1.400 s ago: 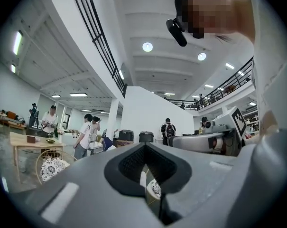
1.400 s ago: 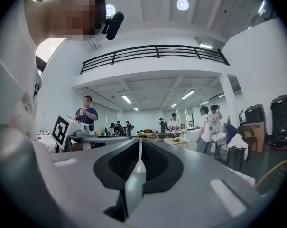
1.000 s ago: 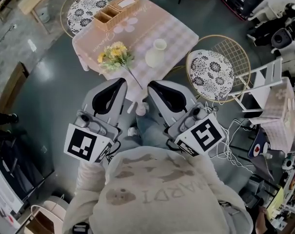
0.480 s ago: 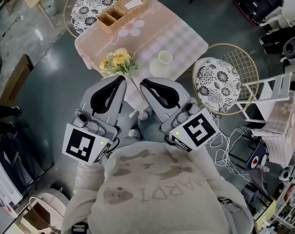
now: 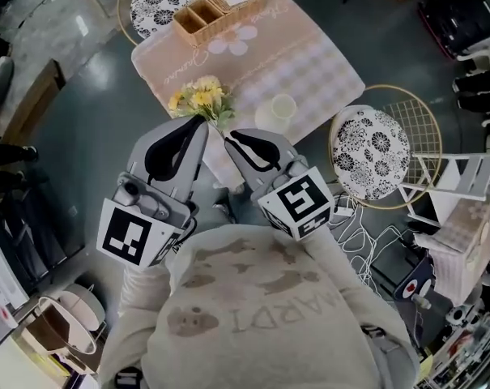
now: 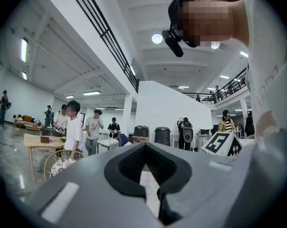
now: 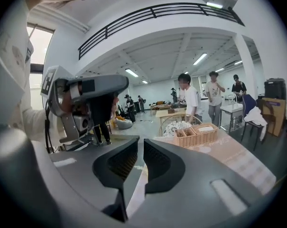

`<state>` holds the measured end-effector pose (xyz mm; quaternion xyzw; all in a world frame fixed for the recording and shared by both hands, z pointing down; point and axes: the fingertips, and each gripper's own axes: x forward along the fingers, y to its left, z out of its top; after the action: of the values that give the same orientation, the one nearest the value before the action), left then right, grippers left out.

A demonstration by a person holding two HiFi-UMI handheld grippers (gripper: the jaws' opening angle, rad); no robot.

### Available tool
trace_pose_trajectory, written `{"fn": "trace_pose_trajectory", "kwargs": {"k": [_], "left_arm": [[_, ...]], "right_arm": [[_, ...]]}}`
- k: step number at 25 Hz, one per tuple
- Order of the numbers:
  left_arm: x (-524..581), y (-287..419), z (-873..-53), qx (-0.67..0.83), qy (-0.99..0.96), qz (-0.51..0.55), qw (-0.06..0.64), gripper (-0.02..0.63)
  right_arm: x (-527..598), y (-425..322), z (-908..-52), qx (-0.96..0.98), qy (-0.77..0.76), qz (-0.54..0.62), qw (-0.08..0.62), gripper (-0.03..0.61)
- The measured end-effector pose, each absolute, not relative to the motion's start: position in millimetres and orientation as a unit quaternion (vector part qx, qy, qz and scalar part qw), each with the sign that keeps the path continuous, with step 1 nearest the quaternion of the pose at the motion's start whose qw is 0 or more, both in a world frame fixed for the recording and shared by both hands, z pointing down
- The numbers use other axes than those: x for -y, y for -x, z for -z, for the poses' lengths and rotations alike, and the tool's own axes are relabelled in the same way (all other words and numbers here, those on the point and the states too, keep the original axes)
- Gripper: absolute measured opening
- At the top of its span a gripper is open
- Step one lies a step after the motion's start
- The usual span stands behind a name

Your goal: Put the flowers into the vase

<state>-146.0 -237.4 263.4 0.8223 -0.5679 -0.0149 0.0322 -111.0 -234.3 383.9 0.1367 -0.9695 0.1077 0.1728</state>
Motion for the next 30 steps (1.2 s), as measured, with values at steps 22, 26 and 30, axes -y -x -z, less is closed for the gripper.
{"fn": "trace_pose_trajectory", "kwargs": {"k": [22, 26, 30], "left_arm": [[253.9, 199.8, -313.0, 0.556, -0.825, 0.017, 0.096, 0.000], [256.7, 217.0, -323.5, 0.553, -0.826, 0.012, 0.107, 0.000], [258.4, 228.7, -334.2, 0.552, -0.825, 0.011, 0.119, 0.000]], "right_arm": [[248.2, 133.9, -558.5, 0.887, -0.165, -0.219, 0.372, 0.117], [251.3, 137.1, -593.3, 0.857, -0.175, -0.249, 0.416, 0.126], [255.5, 142.1, -619.8, 0.831, -0.175, -0.270, 0.453, 0.135]]}}
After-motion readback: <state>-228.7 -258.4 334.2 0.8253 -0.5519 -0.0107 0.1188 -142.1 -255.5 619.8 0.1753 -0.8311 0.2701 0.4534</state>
